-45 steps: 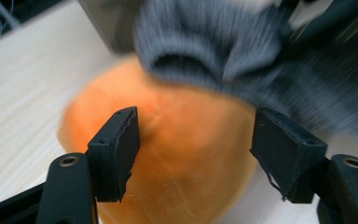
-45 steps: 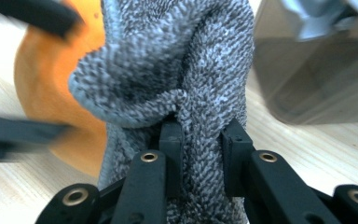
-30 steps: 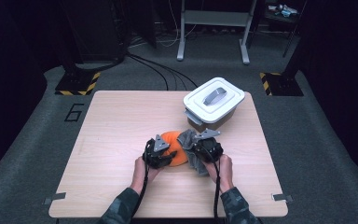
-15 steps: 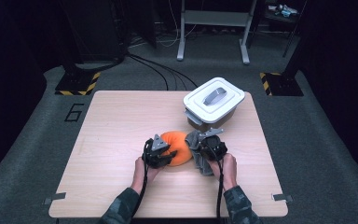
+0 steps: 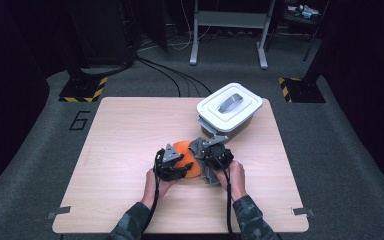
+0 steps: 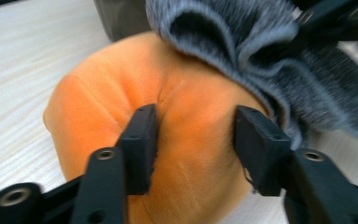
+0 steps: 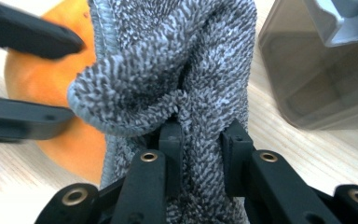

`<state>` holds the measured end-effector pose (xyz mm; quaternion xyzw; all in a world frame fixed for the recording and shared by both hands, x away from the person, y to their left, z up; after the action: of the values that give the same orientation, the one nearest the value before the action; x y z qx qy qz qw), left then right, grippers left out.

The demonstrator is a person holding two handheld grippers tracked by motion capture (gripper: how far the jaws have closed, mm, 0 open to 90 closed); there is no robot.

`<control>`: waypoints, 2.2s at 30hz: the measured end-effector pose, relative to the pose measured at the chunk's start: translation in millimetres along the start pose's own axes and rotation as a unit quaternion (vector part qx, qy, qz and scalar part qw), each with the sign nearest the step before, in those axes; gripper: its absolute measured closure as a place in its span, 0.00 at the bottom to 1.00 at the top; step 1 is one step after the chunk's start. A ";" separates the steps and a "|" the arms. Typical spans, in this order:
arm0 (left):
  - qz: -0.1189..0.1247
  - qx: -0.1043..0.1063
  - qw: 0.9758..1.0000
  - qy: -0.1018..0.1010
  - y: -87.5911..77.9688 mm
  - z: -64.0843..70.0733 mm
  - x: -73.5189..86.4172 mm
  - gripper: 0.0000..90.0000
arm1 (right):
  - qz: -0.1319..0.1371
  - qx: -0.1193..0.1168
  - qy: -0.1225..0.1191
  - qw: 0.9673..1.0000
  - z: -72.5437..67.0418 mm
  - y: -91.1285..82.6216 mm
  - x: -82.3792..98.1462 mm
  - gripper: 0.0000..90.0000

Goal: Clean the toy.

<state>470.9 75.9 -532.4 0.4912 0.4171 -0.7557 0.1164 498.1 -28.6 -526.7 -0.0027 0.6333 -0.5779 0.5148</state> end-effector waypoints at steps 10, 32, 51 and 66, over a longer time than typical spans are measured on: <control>-0.032 -0.015 0.996 -0.085 -18.3 -32.3 13.5 0.26 | -0.001 0.014 -0.002 1.000 6.3 -0.2 7.9 0.83; -0.043 -0.005 0.997 -0.069 -24.7 -20.1 16.3 0.68 | 0.001 0.003 -0.044 0.999 -8.6 -5.1 -13.5 0.83; -0.009 0.036 0.982 -0.186 -4.8 -13.4 27.9 0.28 | -0.008 0.016 -0.002 1.000 10.3 -0.9 15.7 0.84; 0.020 0.079 0.990 -0.117 -10.7 -0.7 8.6 0.80 | 0.015 0.011 0.017 1.000 10.9 -8.3 16.4 0.85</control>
<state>460.9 85.0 -534.2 0.4153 0.3296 -0.8362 0.1405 492.7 -49.2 -529.2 0.0226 0.6354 -0.5773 0.5123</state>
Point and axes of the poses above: each handheld gripper's, and its own axes: y roughly forward along the jaws, x roughly out of its underside, z roughly to its right, the point moved 10 cm from there along y, roughly forward along the jaws, and after that the axes turned 8 degrees about -y, right-handed, at the moved point
